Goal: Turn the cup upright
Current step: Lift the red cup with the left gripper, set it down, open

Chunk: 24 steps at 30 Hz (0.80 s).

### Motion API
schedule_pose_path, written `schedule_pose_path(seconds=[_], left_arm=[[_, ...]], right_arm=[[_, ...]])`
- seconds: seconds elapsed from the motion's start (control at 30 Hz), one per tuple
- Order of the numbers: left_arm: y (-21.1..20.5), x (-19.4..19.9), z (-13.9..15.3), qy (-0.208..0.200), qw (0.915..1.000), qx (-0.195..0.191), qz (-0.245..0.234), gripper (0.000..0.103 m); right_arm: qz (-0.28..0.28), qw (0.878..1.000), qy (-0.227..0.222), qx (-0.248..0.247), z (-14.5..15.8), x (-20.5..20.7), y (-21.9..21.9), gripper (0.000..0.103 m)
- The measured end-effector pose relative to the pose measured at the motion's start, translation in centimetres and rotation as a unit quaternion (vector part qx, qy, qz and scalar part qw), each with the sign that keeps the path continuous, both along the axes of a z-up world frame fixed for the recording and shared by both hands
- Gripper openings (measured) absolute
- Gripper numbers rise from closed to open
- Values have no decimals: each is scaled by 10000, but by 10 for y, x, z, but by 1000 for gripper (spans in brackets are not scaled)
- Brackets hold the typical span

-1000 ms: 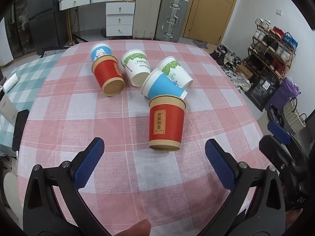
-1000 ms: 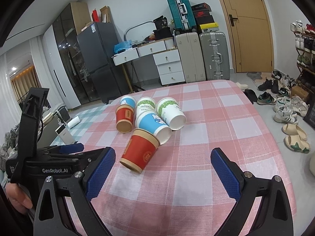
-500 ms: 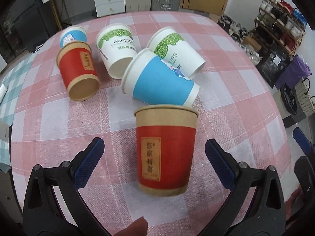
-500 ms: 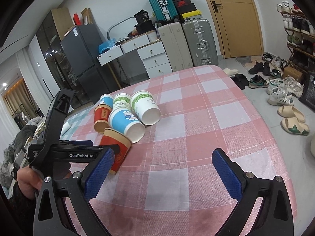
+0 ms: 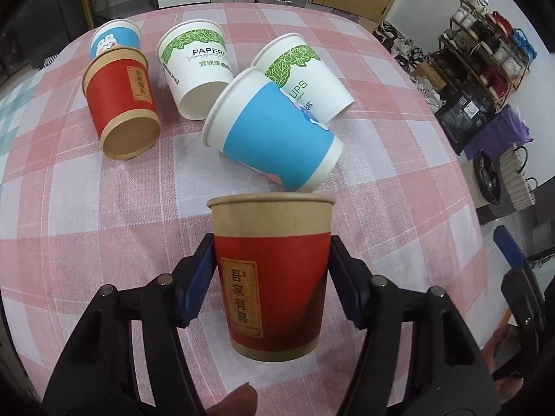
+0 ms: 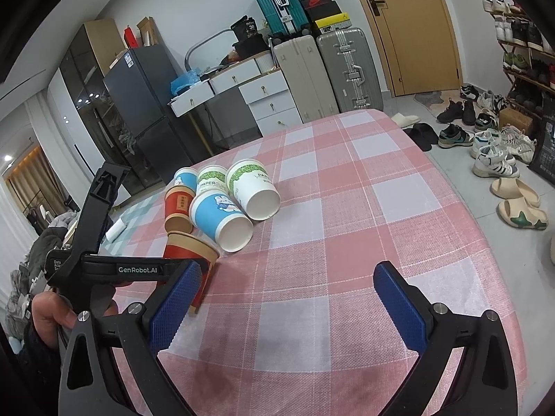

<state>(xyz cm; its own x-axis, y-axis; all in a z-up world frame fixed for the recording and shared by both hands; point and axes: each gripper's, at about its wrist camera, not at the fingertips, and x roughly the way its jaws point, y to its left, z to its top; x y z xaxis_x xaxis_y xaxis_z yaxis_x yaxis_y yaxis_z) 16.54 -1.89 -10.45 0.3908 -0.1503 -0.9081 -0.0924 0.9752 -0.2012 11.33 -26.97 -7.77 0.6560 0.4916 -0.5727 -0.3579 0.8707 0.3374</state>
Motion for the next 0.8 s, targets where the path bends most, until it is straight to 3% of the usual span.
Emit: schedule_pose_path(seconds=[0.43, 0.8], left_arm=[[33, -103, 57, -57, 9998, -169, 93, 61], [51, -174, 28, 316, 9973, -467, 475, 61]], right_arm=[[184, 9993, -316, 46, 32, -57, 18, 102], [407, 9988, -281, 9, 33, -91, 36, 102]])
